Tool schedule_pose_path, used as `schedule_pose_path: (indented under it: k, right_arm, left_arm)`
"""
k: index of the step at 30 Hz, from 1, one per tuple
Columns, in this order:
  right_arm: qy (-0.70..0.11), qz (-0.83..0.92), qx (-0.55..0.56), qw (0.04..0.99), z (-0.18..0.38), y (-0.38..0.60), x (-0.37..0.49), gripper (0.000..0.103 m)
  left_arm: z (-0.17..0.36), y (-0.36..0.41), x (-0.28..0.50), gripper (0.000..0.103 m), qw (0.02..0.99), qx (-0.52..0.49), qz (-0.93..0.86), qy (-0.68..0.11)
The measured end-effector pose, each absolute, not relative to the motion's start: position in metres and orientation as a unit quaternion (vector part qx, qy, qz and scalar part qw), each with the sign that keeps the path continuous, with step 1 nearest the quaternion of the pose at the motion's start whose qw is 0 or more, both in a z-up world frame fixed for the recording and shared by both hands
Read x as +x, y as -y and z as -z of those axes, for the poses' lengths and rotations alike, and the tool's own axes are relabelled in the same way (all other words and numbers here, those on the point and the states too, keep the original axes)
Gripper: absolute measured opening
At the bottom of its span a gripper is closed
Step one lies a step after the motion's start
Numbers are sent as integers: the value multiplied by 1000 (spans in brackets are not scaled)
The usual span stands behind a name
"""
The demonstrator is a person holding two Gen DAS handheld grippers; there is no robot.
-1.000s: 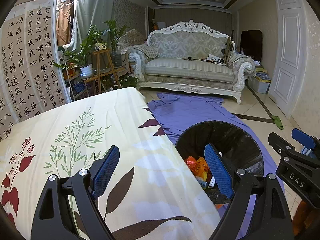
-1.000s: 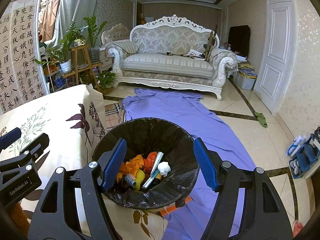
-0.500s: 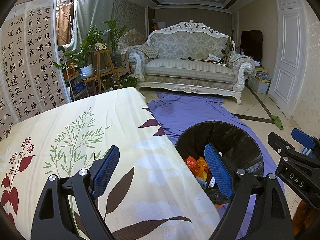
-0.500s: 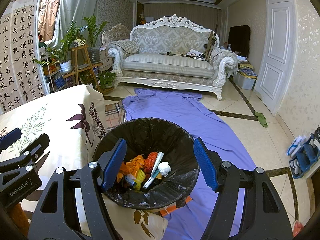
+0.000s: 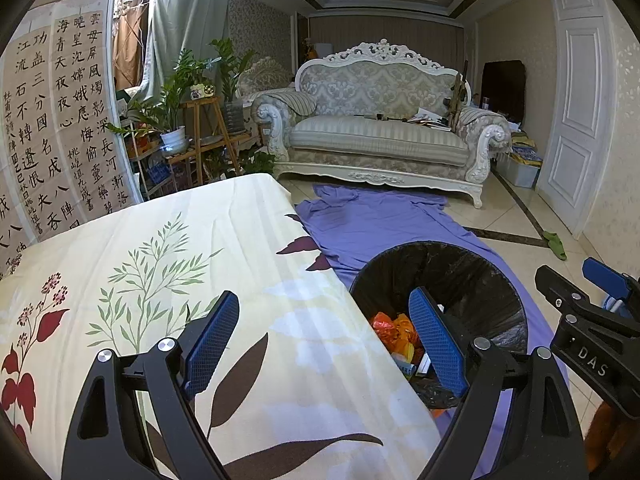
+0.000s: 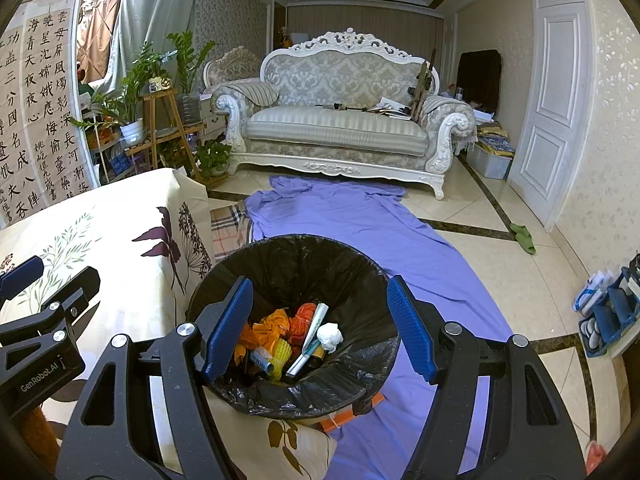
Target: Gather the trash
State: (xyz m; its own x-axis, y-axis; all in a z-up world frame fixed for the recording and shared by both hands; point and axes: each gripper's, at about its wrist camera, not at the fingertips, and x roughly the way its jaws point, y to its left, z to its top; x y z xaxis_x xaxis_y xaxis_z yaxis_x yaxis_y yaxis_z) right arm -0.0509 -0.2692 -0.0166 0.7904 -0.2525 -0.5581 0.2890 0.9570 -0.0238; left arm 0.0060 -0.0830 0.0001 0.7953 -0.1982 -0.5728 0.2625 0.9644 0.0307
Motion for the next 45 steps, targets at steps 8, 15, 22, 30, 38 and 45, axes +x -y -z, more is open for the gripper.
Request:
schedule_pose_path:
  k: [8, 15, 22, 30, 38, 45]
  right_arm:
    - [-291, 143, 31, 945, 17, 269, -49, 68]
    - [-291, 143, 32, 945, 17, 269, -49, 68]
    - [-292, 143, 32, 945, 17, 269, -49, 68]
    - [-292, 143, 32, 945, 17, 269, -49, 68]
    - [-292, 143, 32, 945, 17, 269, -49, 68]
    - [-293, 142, 32, 945, 16, 269, -49, 68]
  left_arm:
    - [1, 84, 5, 84, 946, 55, 124, -296]
    - [1, 93, 2, 84, 949, 55, 125, -285]
    - [0, 97, 0, 84, 950, 58, 128, -279]
    - [-2, 97, -1, 84, 950, 55, 133, -278]
    - [-3, 97, -2, 84, 948, 57, 143, -278]
    - [-7, 96, -4, 84, 953, 57, 139, -263]
